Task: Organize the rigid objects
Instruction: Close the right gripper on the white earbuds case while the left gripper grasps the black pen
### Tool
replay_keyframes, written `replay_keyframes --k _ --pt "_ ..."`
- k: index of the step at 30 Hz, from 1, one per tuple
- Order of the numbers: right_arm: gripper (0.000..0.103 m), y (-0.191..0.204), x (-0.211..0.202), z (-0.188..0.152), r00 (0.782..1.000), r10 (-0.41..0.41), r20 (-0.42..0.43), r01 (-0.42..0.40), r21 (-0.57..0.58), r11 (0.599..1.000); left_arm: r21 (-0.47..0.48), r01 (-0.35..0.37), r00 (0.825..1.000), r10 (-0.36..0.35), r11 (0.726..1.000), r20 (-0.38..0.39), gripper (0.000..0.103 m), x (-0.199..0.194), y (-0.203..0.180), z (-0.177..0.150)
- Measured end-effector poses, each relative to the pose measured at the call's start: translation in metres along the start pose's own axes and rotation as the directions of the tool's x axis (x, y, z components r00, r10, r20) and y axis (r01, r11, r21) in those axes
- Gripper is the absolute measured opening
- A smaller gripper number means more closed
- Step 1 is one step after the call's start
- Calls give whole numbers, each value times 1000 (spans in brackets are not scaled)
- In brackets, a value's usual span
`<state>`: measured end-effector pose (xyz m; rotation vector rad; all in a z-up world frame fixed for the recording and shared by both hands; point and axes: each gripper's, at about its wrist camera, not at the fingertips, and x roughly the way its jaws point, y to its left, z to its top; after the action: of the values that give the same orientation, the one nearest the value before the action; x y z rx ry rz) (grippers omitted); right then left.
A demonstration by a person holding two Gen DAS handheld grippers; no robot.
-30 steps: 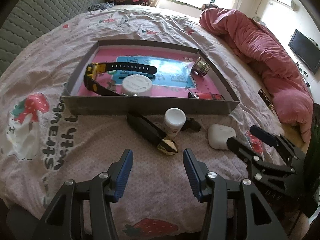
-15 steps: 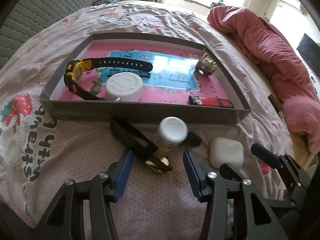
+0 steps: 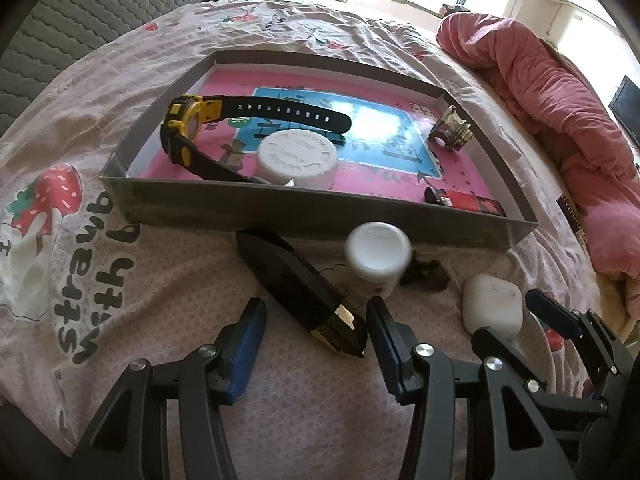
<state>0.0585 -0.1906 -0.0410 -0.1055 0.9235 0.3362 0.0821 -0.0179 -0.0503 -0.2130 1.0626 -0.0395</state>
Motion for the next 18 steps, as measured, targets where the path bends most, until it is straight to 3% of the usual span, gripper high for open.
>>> replay_keyframes --k 10,18 --pt "77 1 6 -1 1000 -4 -20 4 3 1000 2 -28 999 28 1000 27 52 -7 15 -2" --pt "77 2 18 0 999 -26 -39 26 4 1000 -32 -9 999 10 999 31 52 -7 27 1"
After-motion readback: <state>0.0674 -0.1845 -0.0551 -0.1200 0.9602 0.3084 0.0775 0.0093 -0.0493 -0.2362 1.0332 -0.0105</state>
